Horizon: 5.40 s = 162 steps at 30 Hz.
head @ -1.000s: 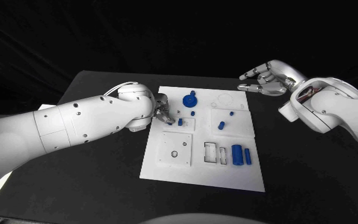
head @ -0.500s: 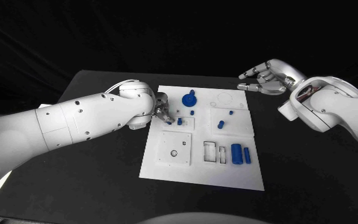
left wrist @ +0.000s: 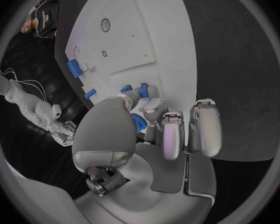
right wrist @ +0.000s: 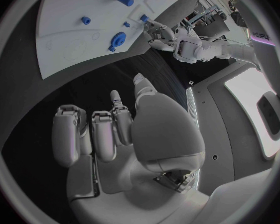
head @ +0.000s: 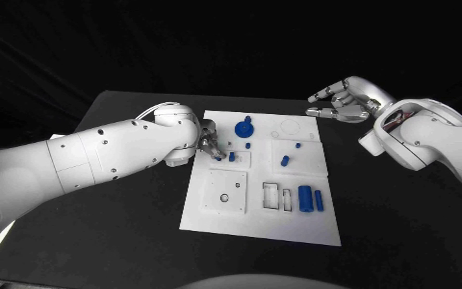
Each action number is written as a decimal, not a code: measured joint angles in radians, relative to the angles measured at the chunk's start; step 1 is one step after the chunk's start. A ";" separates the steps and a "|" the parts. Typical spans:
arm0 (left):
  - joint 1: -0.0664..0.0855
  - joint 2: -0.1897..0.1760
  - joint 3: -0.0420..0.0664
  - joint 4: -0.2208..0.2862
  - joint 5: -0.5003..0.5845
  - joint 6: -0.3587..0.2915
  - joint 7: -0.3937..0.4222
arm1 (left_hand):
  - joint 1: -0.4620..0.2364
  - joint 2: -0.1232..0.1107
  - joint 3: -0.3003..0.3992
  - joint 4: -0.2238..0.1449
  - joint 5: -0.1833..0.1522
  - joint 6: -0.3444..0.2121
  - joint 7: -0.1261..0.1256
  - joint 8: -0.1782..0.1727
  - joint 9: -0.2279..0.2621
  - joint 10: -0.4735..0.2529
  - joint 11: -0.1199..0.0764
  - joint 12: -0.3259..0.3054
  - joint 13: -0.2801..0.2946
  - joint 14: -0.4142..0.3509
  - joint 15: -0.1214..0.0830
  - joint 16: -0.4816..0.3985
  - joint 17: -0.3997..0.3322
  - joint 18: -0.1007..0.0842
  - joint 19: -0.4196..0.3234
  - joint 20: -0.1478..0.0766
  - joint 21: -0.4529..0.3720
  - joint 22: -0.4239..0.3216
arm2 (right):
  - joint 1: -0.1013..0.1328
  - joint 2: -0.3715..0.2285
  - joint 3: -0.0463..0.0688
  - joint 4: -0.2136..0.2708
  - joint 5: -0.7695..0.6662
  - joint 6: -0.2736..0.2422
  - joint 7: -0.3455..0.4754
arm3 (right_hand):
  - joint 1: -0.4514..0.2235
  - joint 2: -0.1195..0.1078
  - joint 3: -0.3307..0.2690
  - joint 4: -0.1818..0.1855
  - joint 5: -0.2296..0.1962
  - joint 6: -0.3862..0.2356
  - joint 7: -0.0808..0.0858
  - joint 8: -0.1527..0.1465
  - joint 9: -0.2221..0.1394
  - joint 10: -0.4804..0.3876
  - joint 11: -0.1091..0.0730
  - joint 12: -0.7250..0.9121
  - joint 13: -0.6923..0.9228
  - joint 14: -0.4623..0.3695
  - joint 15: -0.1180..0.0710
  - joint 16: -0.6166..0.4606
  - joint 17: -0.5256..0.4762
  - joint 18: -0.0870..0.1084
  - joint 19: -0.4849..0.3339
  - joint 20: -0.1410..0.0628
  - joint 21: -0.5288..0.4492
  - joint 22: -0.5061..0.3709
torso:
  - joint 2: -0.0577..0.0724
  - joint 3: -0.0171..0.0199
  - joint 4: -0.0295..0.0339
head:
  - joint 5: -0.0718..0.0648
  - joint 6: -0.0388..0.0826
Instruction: Assemble the parts on the task board
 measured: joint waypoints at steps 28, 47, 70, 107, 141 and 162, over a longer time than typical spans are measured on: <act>0.000 0.004 0.000 -0.013 0.001 0.007 0.000 | -0.052 -0.010 -0.053 0.048 0.000 0.005 0.002 -0.003 0.002 0.000 0.000 0.000 -0.001 0.000 0.000 0.000 0.001 0.000 0.000 0.000 0.004 0.000 | 0.000 -0.002 0.000 0.004 0.000 0.004 0.000 | 0.000 0.000 0.000 0.000 0.000 0.000 0.000 0.000 0.000 0.000 0.000 -0.004 0.000 0.000 0.000 0.000 0.000 0.000 0.000 0.000 0.000 -0.002 | 0.000 -0.0002 -0.0001 | -0.002 0.001; 0.000 0.006 0.000 -0.018 0.005 0.008 0.003 | -0.084 -0.042 -0.103 0.084 0.000 0.012 0.002 0.000 0.005 0.004 -0.004 0.000 0.007 0.000 0.000 0.000 0.001 0.000 0.000 0.000 0.008 0.000 | 0.000 -0.003 0.000 0.006 0.000 0.005 -0.004 | -0.003 0.003 -0.003 0.003 0.000 0.000 0.000 0.000 0.000 0.000 0.000 -0.004 -0.001 0.000 0.000 -0.003 0.001 0.000 0.000 0.000 -0.004 -0.007 | 0.000 -0.0006 0.0001 | -0.004 0.003; -0.001 -0.003 0.001 -0.012 0.011 0.001 0.006 | -0.128 -0.034 -0.182 0.089 0.004 0.014 0.000 0.007 0.007 0.003 -0.004 0.006 0.008 0.000 0.000 0.000 0.000 0.000 -0.004 -0.004 0.012 0.001 | 0.000 -0.002 0.000 0.005 0.000 0.009 -0.005 | -0.009 0.009 -0.014 0.008 0.000 0.000 0.000 0.000 -0.001 0.000 0.000 -0.009 -0.001 0.000 0.000 -0.004 0.000 0.000 -0.007 0.000 -0.004 -0.010 | 0.000 -0.0012 0.0002 | -0.005 0.002; 0.019 0.001 0.009 -0.045 0.188 -0.357 0.459 | 0.292 -0.059 -0.061 -0.040 0.008 -0.122 0.139 -0.250 -0.353 -0.474 0.134 -0.523 -0.594 -0.263 0.107 -0.601 -0.479 0.117 -0.261 0.098 -0.852 -0.677 | -0.003 0.008 -0.001 -0.011 0.000 0.019 -0.006 | -0.013 0.013 -0.019 0.014 0.006 0.000 0.000 0.000 0.000 0.000 0.000 -0.009 -0.001 0.000 0.000 -0.004 0.000 0.000 -0.007 0.000 -0.004 -0.010 | 0.000 -0.0007 -0.0004 | -0.016 0.019; -0.011 0.170 -0.018 -0.200 -0.293 -0.237 0.571 | 0.271 -0.069 -0.091 -0.090 0.008 0.068 0.107 -0.459 -0.590 -0.307 0.111 -0.801 -0.911 0.000 0.075 -0.186 -0.100 0.077 -0.007 0.057 -0.455 -0.339 | -0.008 0.021 -0.001 -0.013 0.001 0.020 -0.005 | -0.013 0.013 -0.019 0.014 0.008 0.000 0.000 0.000 0.000 0.000 0.000 -0.009 -0.001 0.000 0.000 -0.004 0.001 0.000 -0.007 0.000 -0.004 -0.010 | 0.003 -0.0017 -0.0034 | -0.032 0.027; -0.018 0.192 -0.017 -0.233 -0.315 -0.205 0.567 | 0.278 -0.048 -0.013 -0.116 0.008 0.103 0.107 -0.484 -0.610 -0.255 0.109 -0.861 -0.937 0.000 0.075 -0.186 -0.110 0.078 -0.007 0.057 -0.447 -0.324 | -0.008 0.024 -0.001 -0.014 0.001 0.025 -0.005 | -0.013 0.013 -0.022 0.011 0.008 0.000 0.000 0.000 0.001 0.000 0.000 -0.009 -0.001 0.000 0.000 -0.004 0.000 0.000 -0.007 0.000 -0.004 -0.010 | 0.002 -0.0013 -0.0021 | -0.033 0.026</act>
